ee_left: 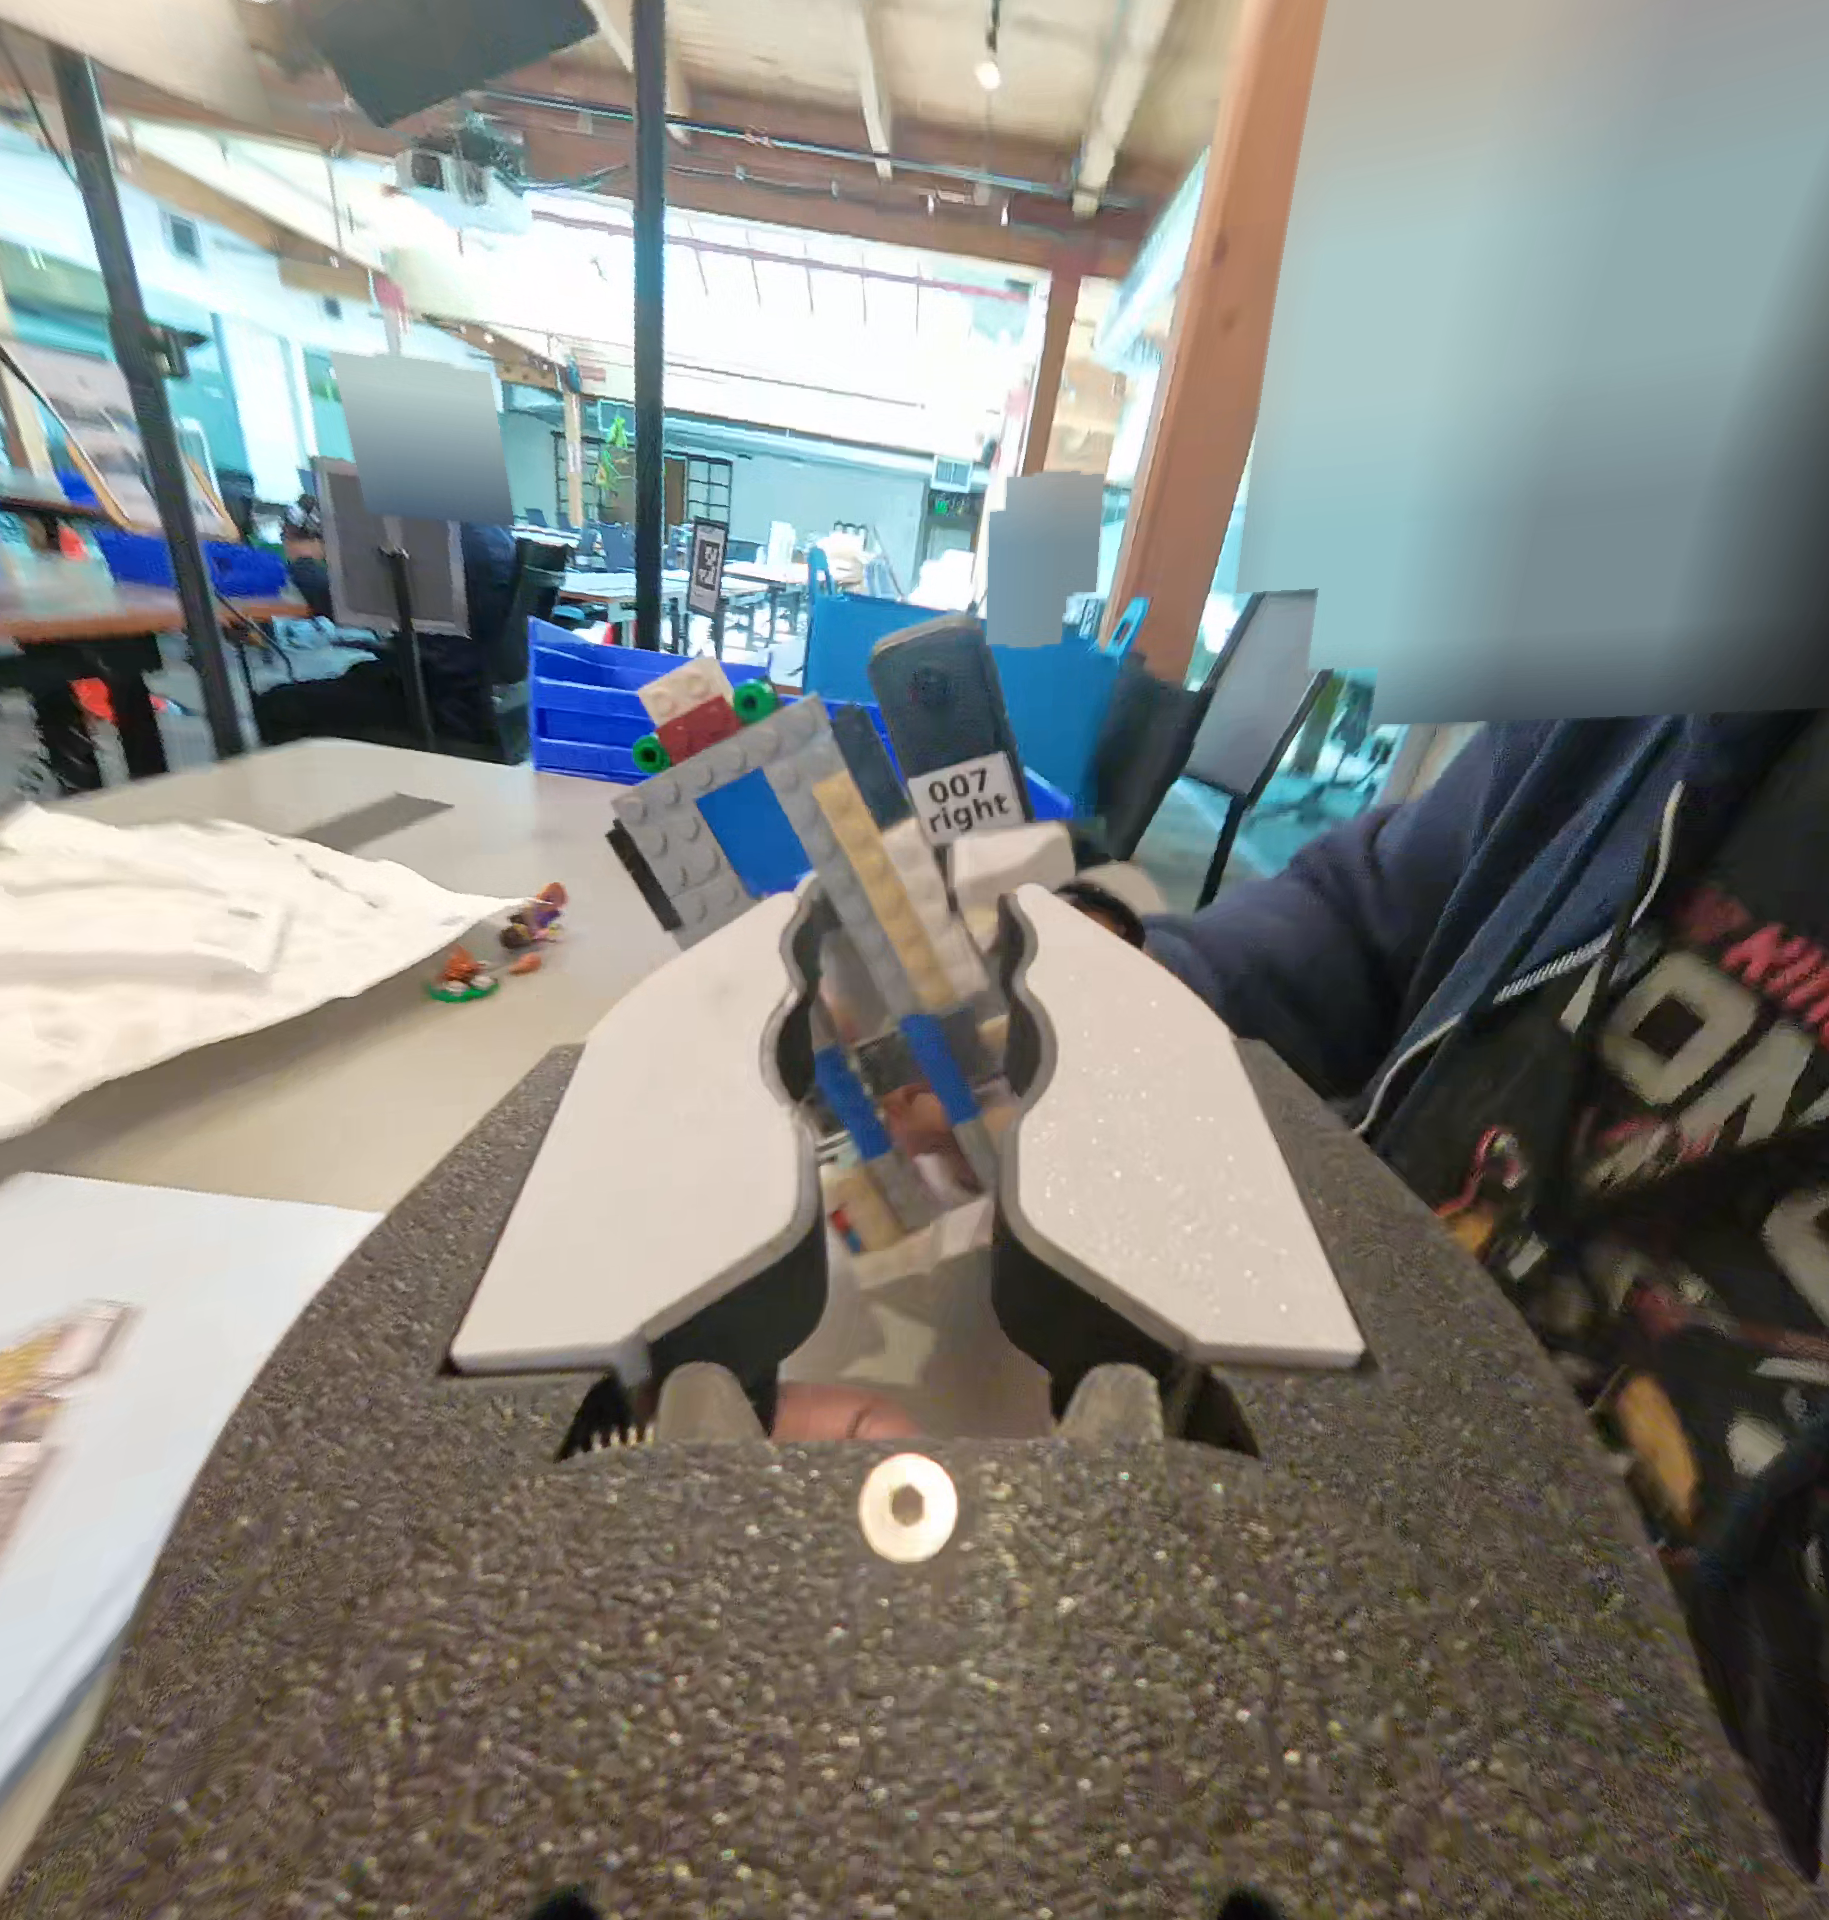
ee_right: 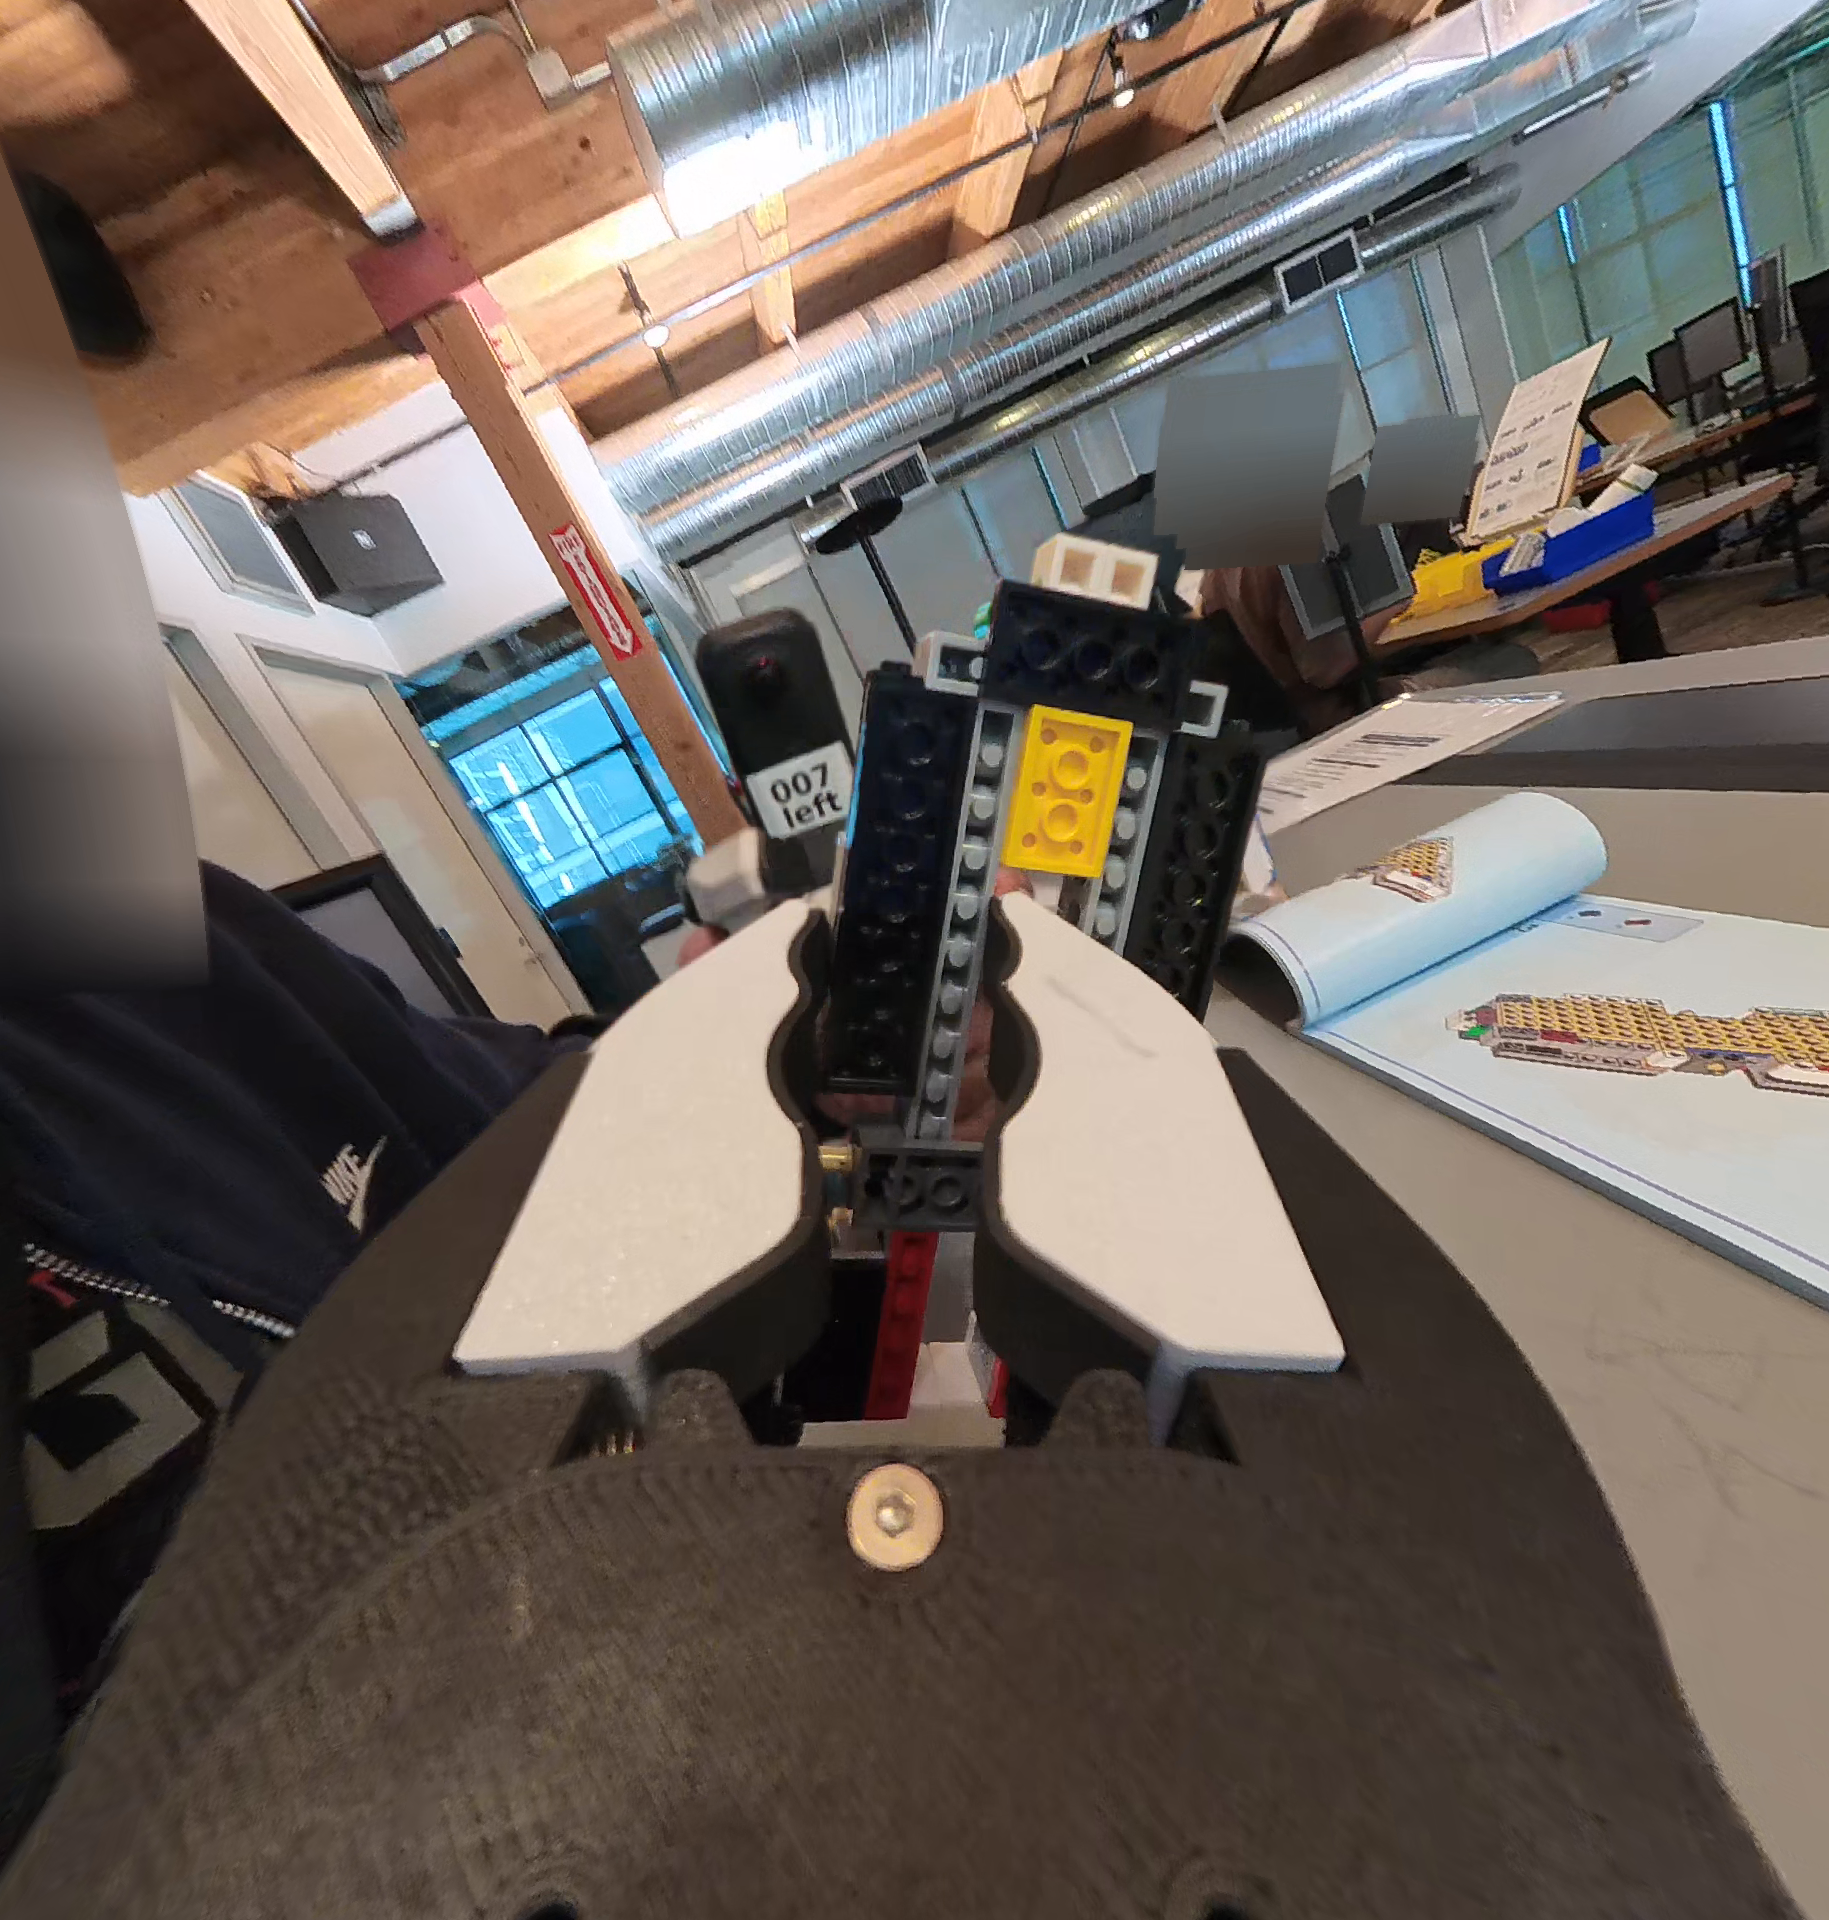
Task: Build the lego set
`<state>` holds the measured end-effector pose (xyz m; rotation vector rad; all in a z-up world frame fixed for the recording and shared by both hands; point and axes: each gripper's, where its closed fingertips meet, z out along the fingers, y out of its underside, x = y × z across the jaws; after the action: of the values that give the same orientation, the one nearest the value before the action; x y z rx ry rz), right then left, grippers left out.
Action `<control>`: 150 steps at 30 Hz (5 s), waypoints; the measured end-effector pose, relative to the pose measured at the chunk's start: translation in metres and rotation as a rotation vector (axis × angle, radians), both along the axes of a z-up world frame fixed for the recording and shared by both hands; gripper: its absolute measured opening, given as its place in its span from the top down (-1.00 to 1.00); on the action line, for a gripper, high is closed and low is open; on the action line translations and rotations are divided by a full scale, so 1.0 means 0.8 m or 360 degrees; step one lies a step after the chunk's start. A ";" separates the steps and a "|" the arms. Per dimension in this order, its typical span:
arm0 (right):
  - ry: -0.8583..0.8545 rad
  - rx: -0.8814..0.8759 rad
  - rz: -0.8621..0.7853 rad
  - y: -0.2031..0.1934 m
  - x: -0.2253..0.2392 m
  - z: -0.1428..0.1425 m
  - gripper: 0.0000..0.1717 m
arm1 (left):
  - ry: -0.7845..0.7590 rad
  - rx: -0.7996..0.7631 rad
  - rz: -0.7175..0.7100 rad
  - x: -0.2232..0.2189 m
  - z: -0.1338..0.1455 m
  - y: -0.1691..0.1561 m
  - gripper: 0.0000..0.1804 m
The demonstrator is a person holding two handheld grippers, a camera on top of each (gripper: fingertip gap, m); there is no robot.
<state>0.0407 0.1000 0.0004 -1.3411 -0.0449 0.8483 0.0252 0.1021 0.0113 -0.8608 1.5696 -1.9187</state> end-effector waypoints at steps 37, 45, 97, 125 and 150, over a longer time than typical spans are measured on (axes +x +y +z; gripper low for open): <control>-0.1212 -0.0487 -0.0534 0.024 0.006 -0.064 0.66 | 0.0247 -0.0313 0.0096 0.029 -0.047 0.002 0.83; -0.1244 -0.0482 -0.0523 0.023 0.007 -0.065 0.65 | 0.0242 -0.0282 0.0099 0.029 -0.048 0.002 0.83; -0.1290 -0.0697 -0.0641 0.031 0.020 -0.085 0.60 | 0.0203 0.0186 0.0578 0.043 -0.062 0.008 0.89; -0.1511 -0.0671 -0.0628 0.016 0.025 -0.088 0.62 | 0.0242 0.0159 0.0504 0.045 -0.064 0.000 0.90; -0.1054 -0.0506 -0.0341 0.008 0.032 -0.083 0.67 | 0.0254 0.0239 0.0558 0.047 -0.074 0.000 0.89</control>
<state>0.0660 0.1061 -0.0662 -1.8448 -0.2869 0.2067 0.0631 0.1021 -0.0476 -1.1592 1.5112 -1.4990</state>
